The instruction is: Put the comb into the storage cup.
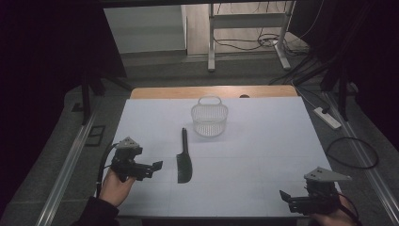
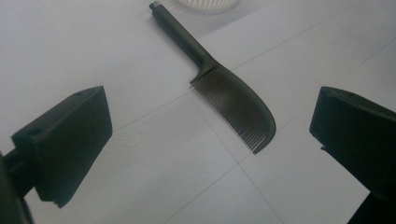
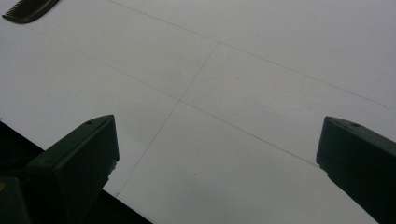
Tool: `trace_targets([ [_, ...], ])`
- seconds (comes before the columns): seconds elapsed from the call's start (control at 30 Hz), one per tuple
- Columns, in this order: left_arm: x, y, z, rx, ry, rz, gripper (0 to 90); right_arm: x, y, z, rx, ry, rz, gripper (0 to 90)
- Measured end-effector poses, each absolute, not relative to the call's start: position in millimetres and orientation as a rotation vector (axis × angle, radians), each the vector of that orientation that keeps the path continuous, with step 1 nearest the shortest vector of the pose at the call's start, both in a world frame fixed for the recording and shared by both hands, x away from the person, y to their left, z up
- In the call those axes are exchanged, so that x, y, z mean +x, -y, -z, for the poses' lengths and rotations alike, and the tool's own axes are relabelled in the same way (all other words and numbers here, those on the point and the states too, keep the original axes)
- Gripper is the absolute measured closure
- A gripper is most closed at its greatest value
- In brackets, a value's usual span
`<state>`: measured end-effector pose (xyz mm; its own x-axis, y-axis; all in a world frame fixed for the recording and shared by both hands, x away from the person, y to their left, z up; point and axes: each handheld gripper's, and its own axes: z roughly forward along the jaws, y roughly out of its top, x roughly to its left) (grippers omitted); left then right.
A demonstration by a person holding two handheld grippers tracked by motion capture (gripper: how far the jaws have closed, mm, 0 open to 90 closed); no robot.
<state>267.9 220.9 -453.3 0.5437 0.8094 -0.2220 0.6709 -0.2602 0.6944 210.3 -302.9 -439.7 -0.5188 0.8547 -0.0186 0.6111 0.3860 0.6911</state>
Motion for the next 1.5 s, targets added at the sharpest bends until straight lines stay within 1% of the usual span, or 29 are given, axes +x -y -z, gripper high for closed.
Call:
trace_targets([
  [0.23,279.1,-212.3,451.6,2.046,-1.145,-0.219,0.0,210.5,302.8,439.8,1.269,-2.279,-0.898,0.0],
  [0.73,307.1,-189.7,452.7,2.111,-1.100,-0.190,0.0,210.5,302.8,439.8,1.267,-2.282,-0.898,0.0],
  [1.5,342.6,-166.0,454.0,2.147,-1.084,-0.171,0.0,210.7,303.0,439.8,1.268,-2.284,-0.900,0.0],
])
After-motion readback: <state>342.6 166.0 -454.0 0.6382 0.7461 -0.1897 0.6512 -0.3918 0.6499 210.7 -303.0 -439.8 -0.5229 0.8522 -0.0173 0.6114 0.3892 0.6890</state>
